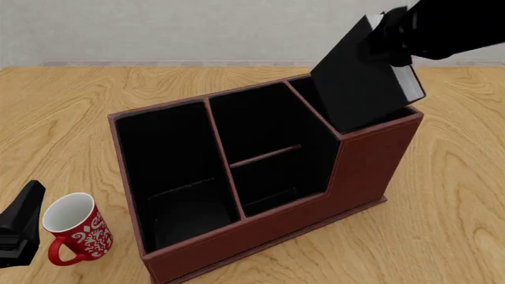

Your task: Pick up the book and place it in the right compartment of the caddy.

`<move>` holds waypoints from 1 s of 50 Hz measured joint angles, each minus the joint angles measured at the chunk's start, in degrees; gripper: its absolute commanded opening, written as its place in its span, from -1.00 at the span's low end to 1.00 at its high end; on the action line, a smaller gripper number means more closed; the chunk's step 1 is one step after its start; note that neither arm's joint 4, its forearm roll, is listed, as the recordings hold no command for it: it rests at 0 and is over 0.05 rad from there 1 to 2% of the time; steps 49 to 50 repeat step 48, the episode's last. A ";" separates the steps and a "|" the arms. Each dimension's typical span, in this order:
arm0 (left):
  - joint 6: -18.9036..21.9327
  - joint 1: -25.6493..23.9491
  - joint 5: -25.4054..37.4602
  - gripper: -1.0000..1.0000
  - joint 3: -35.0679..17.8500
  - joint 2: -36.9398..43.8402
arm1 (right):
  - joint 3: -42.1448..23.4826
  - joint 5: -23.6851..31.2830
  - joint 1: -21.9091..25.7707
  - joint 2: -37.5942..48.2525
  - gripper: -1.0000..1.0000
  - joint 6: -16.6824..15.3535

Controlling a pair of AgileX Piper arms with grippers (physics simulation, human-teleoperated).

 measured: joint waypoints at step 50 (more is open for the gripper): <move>0.00 0.00 0.00 1.00 0.00 0.00 | 1.99 -2.63 -1.25 0.03 1.00 1.45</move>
